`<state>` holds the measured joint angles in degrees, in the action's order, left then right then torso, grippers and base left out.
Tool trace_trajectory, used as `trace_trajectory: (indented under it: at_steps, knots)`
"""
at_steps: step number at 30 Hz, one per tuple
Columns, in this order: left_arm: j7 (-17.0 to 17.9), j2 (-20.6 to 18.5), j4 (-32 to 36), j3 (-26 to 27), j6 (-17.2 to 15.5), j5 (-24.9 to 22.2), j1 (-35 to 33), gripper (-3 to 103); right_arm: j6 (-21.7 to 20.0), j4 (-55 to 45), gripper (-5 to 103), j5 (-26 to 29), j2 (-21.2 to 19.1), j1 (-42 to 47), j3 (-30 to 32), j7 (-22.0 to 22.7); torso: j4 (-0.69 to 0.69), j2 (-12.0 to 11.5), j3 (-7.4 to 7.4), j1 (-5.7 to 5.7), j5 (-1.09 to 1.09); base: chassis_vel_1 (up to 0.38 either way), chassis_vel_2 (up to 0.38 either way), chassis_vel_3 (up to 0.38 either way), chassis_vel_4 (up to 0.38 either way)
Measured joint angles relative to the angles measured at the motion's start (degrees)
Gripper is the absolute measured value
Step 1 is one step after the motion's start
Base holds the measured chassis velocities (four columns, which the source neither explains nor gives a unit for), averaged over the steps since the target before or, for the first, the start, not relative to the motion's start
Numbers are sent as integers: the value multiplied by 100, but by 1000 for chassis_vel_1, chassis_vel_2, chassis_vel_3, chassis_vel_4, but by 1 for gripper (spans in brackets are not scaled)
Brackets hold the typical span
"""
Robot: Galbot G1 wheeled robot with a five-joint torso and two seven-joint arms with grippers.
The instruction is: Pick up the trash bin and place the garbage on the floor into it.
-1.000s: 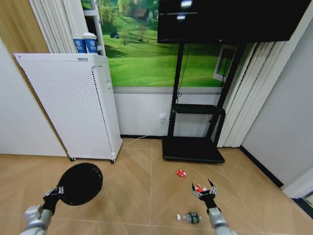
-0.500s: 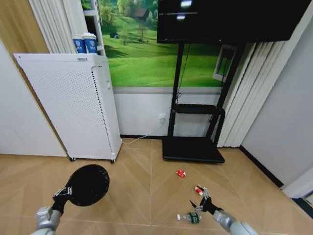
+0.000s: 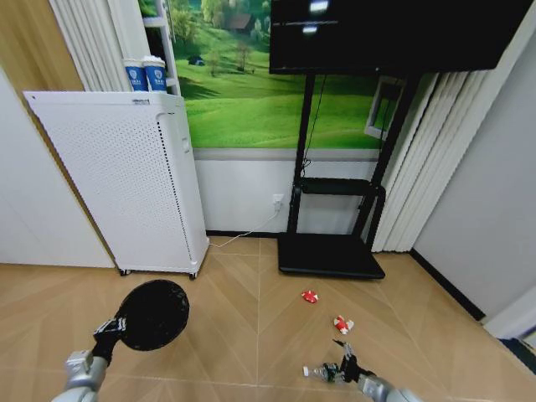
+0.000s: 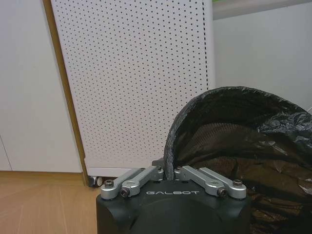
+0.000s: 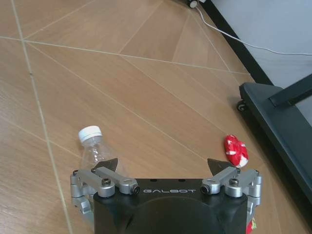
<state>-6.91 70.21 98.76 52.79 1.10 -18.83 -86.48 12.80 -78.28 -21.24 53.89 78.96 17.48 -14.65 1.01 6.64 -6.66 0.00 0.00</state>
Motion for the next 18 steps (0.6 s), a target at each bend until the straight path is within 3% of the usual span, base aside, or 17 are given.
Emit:
trace_trajectory:
  at_steps: [9, 18]
  knots:
    - [-5, 9, -38, -26, 0, 9, 4, 3, 133, 131, 100, -142, -65, 9, -79, -68, 0, 0, 0, 0, -2, 0, 0, 0, 0]
    - [0, 17, 42, -43, 2, -7, -63, 3, 321, 1394, 100, -685, 265, -765, -667, -75, 0, 0, 0, 0, 0, 0, 0, 0, 0]
